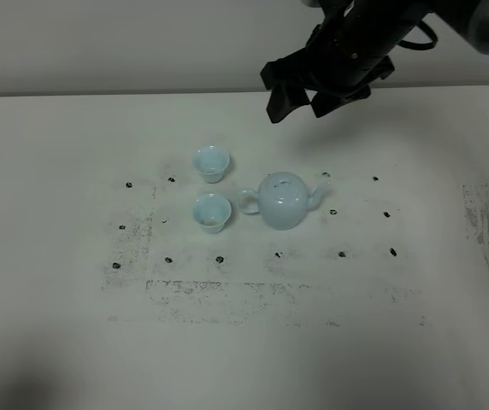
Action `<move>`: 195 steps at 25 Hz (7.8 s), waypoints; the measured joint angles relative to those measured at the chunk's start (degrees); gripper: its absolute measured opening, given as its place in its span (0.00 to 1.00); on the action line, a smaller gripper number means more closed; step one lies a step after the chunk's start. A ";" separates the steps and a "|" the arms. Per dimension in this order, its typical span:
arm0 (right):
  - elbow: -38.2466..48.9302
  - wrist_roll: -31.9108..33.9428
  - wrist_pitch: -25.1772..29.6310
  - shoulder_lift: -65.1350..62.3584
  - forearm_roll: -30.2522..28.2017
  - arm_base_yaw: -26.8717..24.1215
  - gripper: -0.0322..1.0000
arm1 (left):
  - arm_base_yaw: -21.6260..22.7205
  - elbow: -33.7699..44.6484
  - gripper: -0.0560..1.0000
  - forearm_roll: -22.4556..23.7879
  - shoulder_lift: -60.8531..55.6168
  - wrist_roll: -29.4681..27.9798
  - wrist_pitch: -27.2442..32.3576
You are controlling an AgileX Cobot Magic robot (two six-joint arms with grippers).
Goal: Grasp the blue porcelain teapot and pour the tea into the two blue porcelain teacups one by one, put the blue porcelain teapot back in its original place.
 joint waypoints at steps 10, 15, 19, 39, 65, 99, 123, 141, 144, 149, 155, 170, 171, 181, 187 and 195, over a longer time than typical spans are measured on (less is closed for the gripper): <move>9.32 -0.15 -6.04 -2.62 11.36 2.34 0.60 | 0.00 0.00 0.74 0.00 0.00 0.00 0.00; 9.32 1.66 -11.66 1.39 13.56 6.19 0.60 | 0.00 0.00 0.74 0.00 0.00 0.00 0.05; 5.87 5.86 -12.67 5.20 10.82 8.92 0.60 | 0.00 0.00 0.74 0.00 0.00 0.00 0.05; -9.10 20.78 -10.93 18.77 -3.01 11.26 0.60 | 0.00 0.00 0.74 0.00 0.00 0.00 0.05; -9.42 20.04 -2.65 20.07 -1.12 9.95 0.60 | 0.00 0.00 0.74 0.00 0.00 0.00 0.05; -18.06 16.17 0.02 19.77 -1.35 10.56 0.60 | 0.00 0.00 0.74 0.00 0.00 0.00 0.05; 3.22 15.07 -8.20 6.69 -1.97 15.78 0.60 | 0.00 0.00 0.74 0.00 0.00 0.00 0.05; 3.53 17.43 -14.70 13.89 -3.52 14.56 0.60 | 0.00 0.00 0.74 0.00 0.00 0.00 0.05; 3.53 17.44 -13.55 14.09 -3.86 14.37 0.60 | 0.00 0.00 0.74 0.00 0.00 0.00 0.05; 3.53 17.44 -9.78 14.09 -4.37 14.30 0.60 | 0.00 0.00 0.74 0.00 0.00 0.00 0.05; 3.53 17.19 -6.02 14.09 -4.48 14.30 0.60 | 0.00 0.00 0.74 0.00 0.00 0.00 0.05; 3.53 15.06 -0.96 14.09 -5.45 14.30 0.60 | 0.00 0.00 0.74 0.00 0.00 0.00 0.05; 3.53 15.04 -0.68 14.09 -5.76 14.30 0.60 | 0.00 0.00 0.74 0.00 0.00 0.00 0.05; 3.46 14.88 -0.11 14.09 -6.02 14.30 0.60 | 0.00 0.00 0.74 0.00 0.00 0.00 0.05; -0.93 13.74 0.01 11.46 -5.29 15.18 0.60 | 0.00 0.00 0.74 0.00 0.00 0.00 0.05; -2.85 14.95 0.06 0.70 -13.49 15.23 0.60 | 0.00 0.00 0.74 0.00 0.00 0.00 0.05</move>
